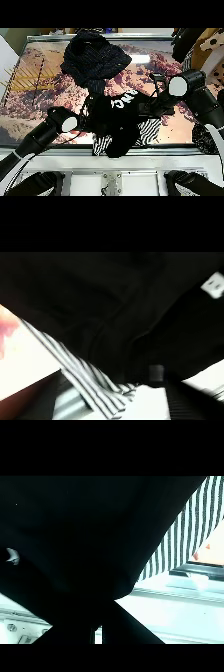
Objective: Fold the clothes and pants, and hang the long-sleeved shirts on hangers.
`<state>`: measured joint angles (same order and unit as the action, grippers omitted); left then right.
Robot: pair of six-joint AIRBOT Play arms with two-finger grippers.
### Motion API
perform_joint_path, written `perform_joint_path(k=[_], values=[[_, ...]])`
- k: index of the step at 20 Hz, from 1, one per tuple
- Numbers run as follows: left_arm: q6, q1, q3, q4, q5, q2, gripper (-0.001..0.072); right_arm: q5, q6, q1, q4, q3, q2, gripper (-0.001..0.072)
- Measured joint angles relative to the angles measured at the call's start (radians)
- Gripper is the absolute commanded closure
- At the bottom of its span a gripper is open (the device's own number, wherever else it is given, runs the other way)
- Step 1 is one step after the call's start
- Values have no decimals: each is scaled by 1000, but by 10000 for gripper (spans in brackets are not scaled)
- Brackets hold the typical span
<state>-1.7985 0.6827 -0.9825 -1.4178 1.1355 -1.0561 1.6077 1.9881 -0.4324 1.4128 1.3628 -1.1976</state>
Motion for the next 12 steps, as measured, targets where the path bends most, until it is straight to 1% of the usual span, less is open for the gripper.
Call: perform_joint_path(k=[5,10,12], values=[[19,-81,-126,-3,-8,4,35,-8,7,0,-3,-2,0,685],[56,-225,-174,-3,-10,28,35,-11,10,0,-3,-2,0,685],[87,-295,-179,-3,-13,17,35,-11,10,0,-3,-2,0,685]])
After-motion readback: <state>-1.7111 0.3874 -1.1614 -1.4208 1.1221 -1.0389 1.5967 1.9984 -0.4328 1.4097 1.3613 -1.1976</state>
